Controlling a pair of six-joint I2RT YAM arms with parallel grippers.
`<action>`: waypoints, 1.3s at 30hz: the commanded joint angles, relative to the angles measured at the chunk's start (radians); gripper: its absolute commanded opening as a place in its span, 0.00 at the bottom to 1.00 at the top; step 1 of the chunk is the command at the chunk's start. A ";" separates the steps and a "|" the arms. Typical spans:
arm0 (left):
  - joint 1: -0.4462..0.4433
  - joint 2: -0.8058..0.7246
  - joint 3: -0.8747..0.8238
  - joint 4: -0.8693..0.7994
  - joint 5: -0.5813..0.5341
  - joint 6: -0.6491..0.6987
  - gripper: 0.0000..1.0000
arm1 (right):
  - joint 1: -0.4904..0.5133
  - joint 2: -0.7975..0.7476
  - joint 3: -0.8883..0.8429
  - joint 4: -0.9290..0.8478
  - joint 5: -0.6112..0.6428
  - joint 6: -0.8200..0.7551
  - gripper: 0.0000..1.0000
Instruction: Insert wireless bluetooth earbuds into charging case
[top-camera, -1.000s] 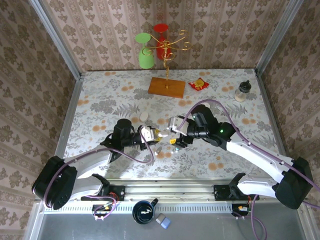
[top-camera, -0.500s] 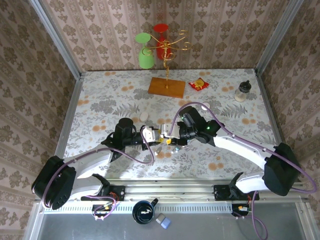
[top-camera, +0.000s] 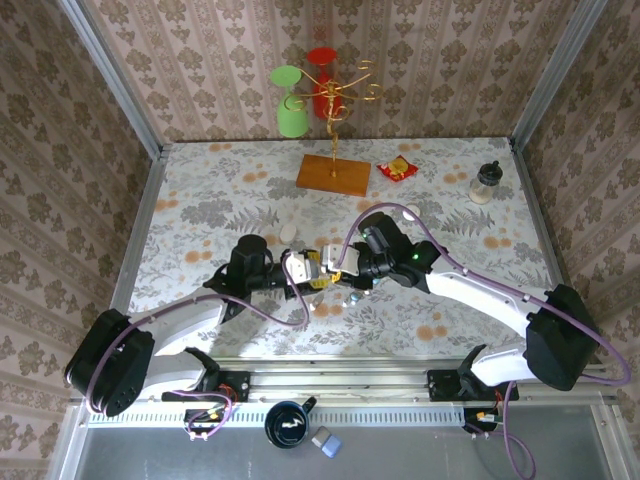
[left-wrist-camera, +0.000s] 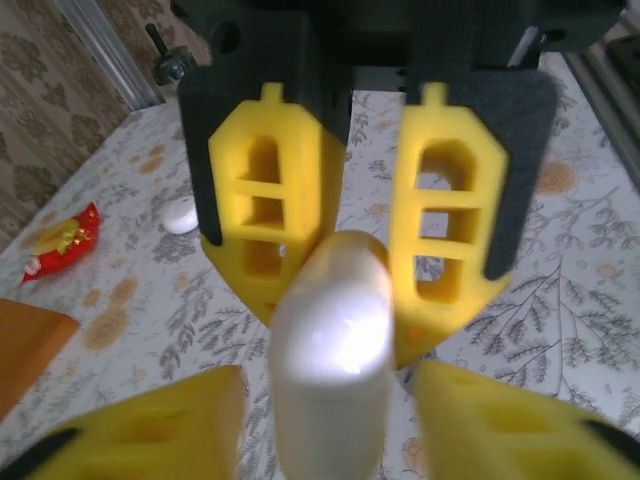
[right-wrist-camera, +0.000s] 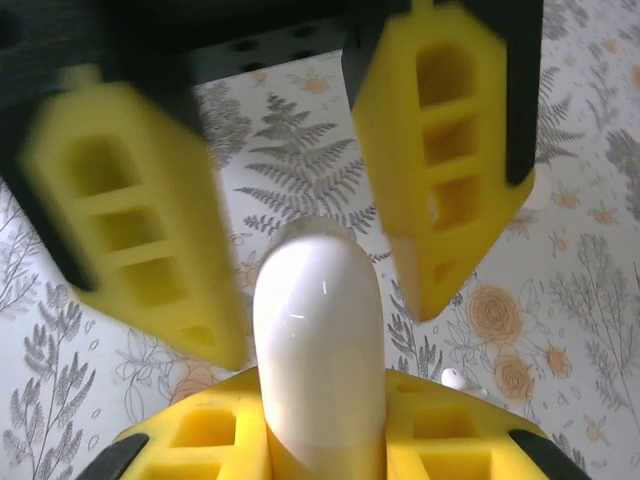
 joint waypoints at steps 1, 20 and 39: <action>0.004 -0.003 -0.003 0.042 -0.025 -0.012 0.67 | -0.047 -0.032 -0.048 0.178 0.059 0.151 0.13; 0.126 0.059 -0.004 0.051 -0.525 -0.427 0.91 | -0.215 0.343 0.123 0.350 0.093 1.150 0.14; 0.197 0.186 0.231 -0.394 -0.656 -0.541 1.00 | -0.230 0.785 0.431 0.355 0.035 1.345 0.21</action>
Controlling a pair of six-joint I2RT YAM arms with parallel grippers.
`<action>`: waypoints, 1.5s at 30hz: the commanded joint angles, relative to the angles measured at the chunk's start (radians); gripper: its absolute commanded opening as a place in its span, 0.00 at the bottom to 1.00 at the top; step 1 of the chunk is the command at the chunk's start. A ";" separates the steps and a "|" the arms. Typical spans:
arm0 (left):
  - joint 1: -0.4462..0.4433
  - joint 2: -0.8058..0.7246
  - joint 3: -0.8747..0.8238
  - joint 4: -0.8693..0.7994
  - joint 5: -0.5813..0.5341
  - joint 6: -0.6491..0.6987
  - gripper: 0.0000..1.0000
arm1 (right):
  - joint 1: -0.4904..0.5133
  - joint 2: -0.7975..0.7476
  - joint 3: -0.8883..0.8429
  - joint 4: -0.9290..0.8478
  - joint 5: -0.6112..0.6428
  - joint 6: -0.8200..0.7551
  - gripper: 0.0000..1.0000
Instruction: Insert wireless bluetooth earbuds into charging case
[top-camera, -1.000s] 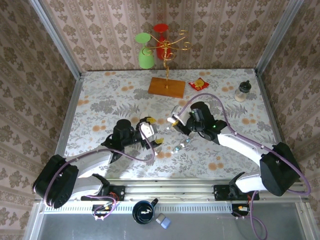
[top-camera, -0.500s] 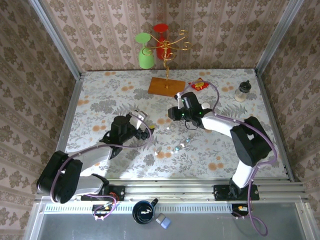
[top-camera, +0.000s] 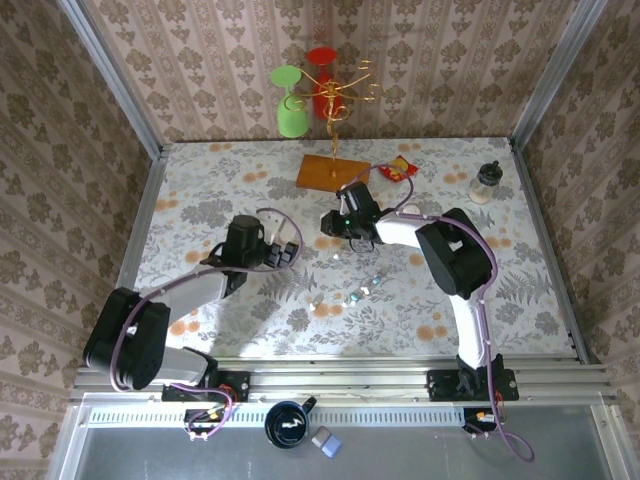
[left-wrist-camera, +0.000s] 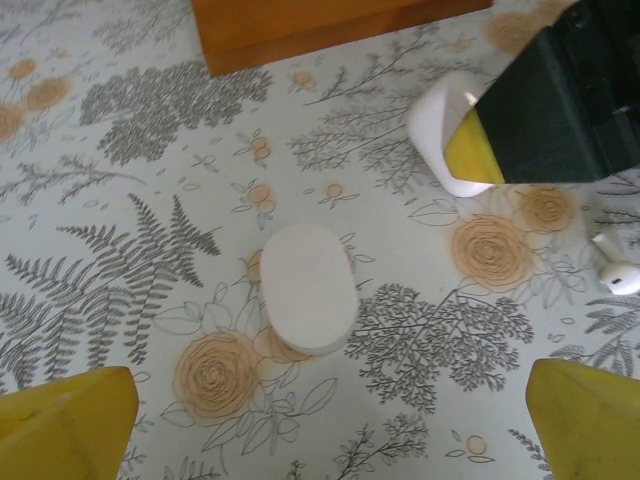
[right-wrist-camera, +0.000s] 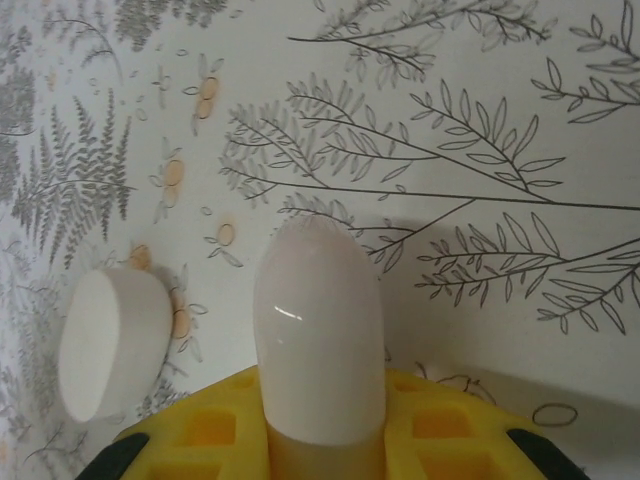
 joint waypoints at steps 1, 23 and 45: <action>0.009 0.030 0.080 -0.158 -0.026 -0.049 1.00 | -0.012 0.024 0.030 0.005 -0.003 0.041 0.24; 0.013 0.352 0.454 -0.555 -0.087 -0.154 1.00 | -0.105 -0.351 -0.329 0.036 0.068 -0.097 0.62; -0.008 0.522 0.600 -0.608 -0.040 -0.135 0.49 | -0.105 -0.408 -0.362 0.012 0.047 -0.118 0.62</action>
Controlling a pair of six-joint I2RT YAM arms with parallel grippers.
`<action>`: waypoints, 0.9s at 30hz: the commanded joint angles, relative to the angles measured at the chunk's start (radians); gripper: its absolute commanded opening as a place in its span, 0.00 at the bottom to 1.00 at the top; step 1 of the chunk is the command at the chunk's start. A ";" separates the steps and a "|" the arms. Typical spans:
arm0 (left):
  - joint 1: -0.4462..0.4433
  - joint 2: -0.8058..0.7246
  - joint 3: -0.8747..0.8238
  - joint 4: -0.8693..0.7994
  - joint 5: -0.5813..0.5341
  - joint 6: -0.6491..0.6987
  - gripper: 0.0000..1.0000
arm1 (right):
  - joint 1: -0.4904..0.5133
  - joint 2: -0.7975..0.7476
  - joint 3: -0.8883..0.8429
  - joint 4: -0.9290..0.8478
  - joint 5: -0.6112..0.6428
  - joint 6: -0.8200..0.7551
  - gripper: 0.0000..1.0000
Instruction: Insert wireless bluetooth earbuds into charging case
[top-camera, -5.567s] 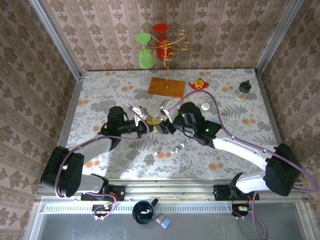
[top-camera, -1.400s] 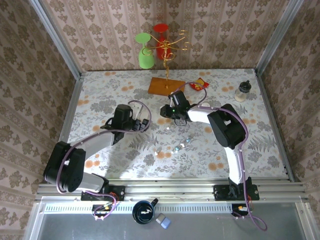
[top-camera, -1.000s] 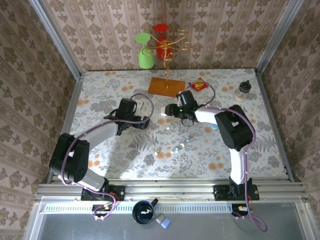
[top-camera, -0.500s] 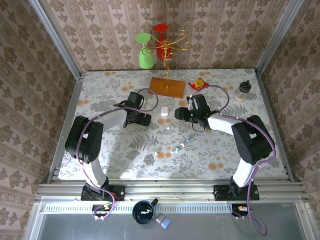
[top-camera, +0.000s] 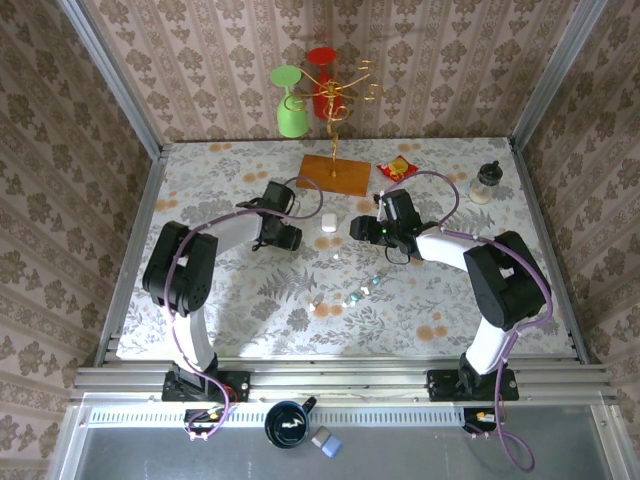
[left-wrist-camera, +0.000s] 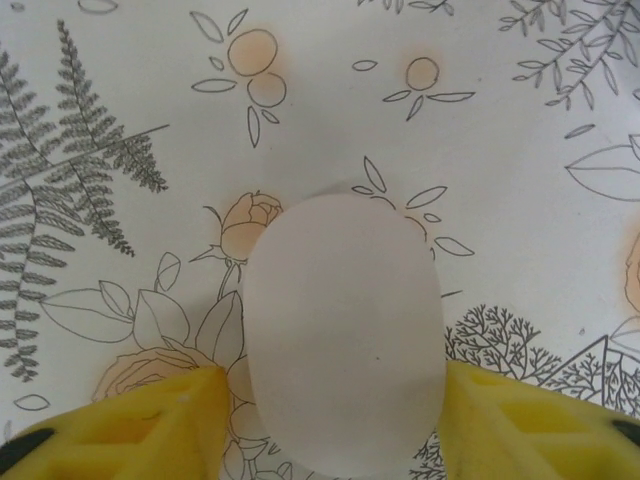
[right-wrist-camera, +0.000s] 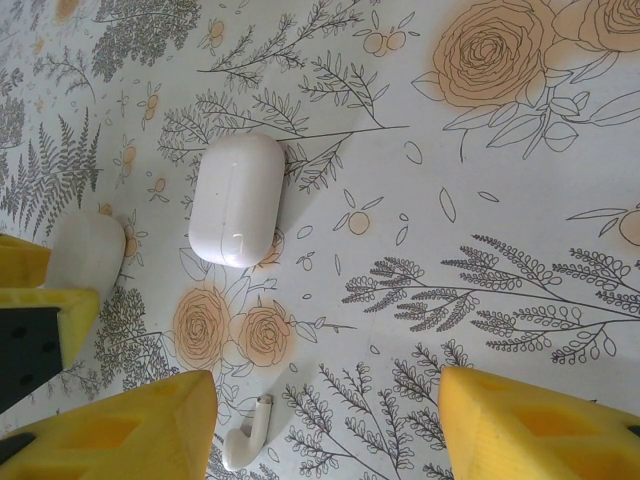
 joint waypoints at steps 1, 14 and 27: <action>-0.002 0.017 0.039 -0.030 0.014 0.003 0.45 | 0.004 -0.037 0.010 -0.008 -0.013 -0.025 0.62; -0.049 -0.181 -0.106 0.096 -0.034 0.214 0.31 | 0.001 -0.176 -0.026 -0.052 -0.143 -0.061 0.64; -0.123 -0.429 -0.314 0.341 0.273 0.478 0.18 | -0.025 -0.208 0.014 -0.149 -0.434 0.053 0.69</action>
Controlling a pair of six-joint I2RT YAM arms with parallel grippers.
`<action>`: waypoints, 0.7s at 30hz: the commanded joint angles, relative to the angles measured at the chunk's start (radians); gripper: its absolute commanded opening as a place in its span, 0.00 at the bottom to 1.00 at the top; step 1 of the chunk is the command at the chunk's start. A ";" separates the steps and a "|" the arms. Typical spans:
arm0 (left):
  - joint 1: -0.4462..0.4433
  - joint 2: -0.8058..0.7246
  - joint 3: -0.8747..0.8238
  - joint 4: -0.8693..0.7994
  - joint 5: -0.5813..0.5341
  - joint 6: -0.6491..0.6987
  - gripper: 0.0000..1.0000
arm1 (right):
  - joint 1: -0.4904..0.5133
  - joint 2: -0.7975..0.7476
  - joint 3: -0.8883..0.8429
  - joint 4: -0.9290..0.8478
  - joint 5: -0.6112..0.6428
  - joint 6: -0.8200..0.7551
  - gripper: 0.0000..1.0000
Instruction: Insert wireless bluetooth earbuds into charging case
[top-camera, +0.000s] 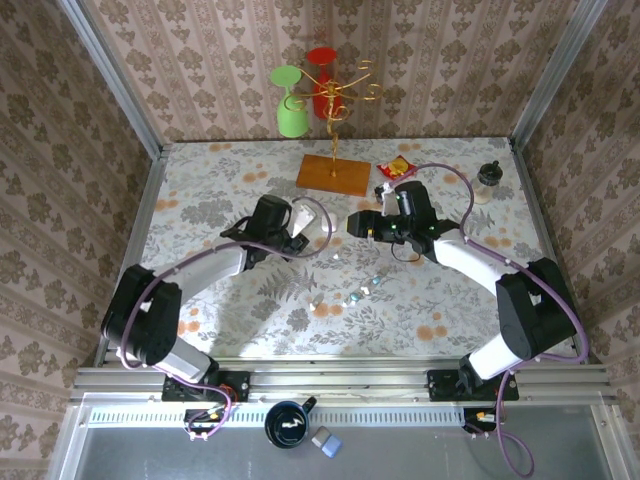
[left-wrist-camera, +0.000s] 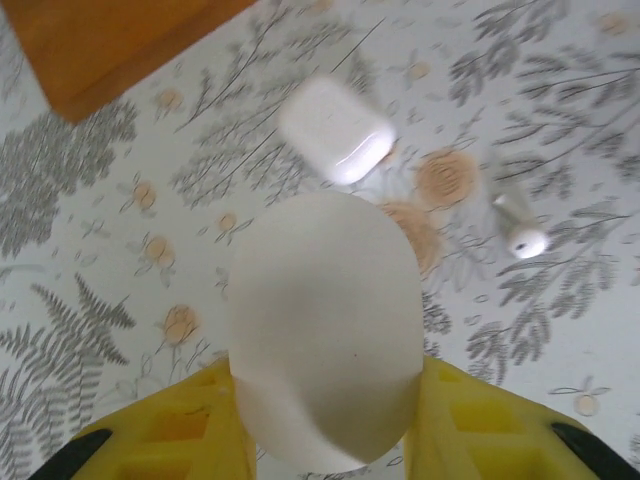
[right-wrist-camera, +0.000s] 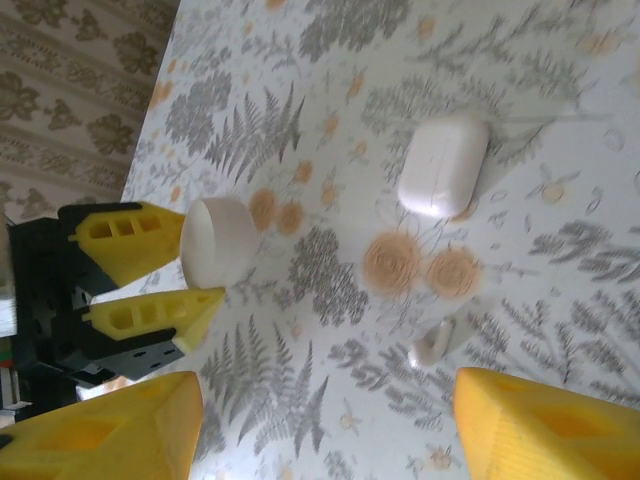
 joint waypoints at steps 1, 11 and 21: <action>-0.018 -0.060 -0.033 0.077 0.190 0.114 0.18 | -0.006 0.015 0.023 -0.024 -0.183 0.057 0.69; -0.059 -0.125 -0.092 0.165 0.333 0.189 0.18 | 0.008 0.076 0.025 0.104 -0.372 0.152 0.66; -0.067 -0.148 -0.116 0.196 0.381 0.201 0.18 | 0.024 0.095 0.034 0.121 -0.411 0.165 0.56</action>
